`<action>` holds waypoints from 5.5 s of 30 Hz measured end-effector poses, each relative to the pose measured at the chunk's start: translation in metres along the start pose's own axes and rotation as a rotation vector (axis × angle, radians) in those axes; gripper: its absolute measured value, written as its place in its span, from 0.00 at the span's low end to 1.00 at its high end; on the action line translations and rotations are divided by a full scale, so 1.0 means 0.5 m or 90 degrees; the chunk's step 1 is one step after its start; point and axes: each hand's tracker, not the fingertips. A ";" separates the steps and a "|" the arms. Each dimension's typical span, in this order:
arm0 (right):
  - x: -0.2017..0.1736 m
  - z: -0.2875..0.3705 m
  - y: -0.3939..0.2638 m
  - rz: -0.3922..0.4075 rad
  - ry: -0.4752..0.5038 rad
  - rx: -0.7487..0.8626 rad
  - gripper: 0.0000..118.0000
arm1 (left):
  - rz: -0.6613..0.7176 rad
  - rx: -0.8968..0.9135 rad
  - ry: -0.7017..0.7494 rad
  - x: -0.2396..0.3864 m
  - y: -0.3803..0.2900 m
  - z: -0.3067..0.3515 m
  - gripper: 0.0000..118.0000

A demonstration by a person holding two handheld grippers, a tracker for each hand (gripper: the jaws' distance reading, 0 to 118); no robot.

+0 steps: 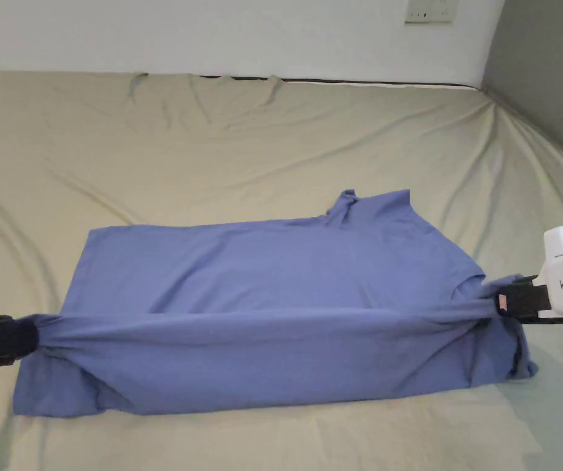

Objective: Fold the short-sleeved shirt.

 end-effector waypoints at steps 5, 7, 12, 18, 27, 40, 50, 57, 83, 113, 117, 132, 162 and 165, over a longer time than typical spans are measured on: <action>0.003 -0.146 0.012 -0.028 -0.054 -0.042 0.04 | -0.023 -0.046 0.037 0.005 0.013 -0.117 0.03; 0.006 -0.181 -0.002 -0.034 -0.057 -0.044 0.16 | -0.027 -0.048 0.062 -0.001 0.004 -0.146 0.18; -0.006 -0.077 -0.046 0.054 -0.184 0.210 0.96 | -0.044 0.083 0.140 -0.017 -0.014 -0.076 0.82; -0.052 0.165 -0.193 0.079 -0.120 0.389 0.95 | -0.117 0.265 0.082 0.035 -0.137 0.165 0.61; -0.117 0.235 -0.373 0.090 -0.019 0.347 0.00 | -0.171 0.234 0.053 0.065 -0.353 0.252 0.00; -0.129 0.211 -0.366 0.051 0.025 0.301 0.00 | -0.106 0.075 0.133 -0.004 -0.178 -0.044 0.85; -0.085 0.156 -0.376 0.030 0.030 0.236 0.00 | -0.215 0.057 0.160 0.077 -0.204 -0.128 0.07; -0.033 0.076 -0.345 0.047 -0.017 0.194 0.00 | -0.118 0.102 0.107 0.030 -0.186 -0.061 0.03; 0.079 0.113 -0.287 -0.103 0.055 0.173 0.05 | -0.026 0.136 0.017 -0.013 -0.206 0.154 0.03; -0.221 0.387 -0.309 0.060 -0.081 0.481 0.02 | -0.052 0.374 0.087 0.103 -0.253 0.405 0.00; -0.237 0.297 -0.259 0.050 0.035 0.375 0.00 | -0.102 0.309 0.029 0.104 -0.219 0.341 0.00; -0.211 0.112 -0.214 0.118 0.091 0.287 0.00 | -0.098 0.087 0.125 -0.037 0.058 -0.234 0.90; 0.025 -0.308 0.026 -0.009 -0.078 0.091 0.56 | -0.095 0.106 0.053 -0.004 0.034 -0.196 0.00; 0.033 -0.289 0.014 0.014 -0.033 0.041 0.08 | -0.090 0.094 0.048 -0.007 0.029 -0.195 0.00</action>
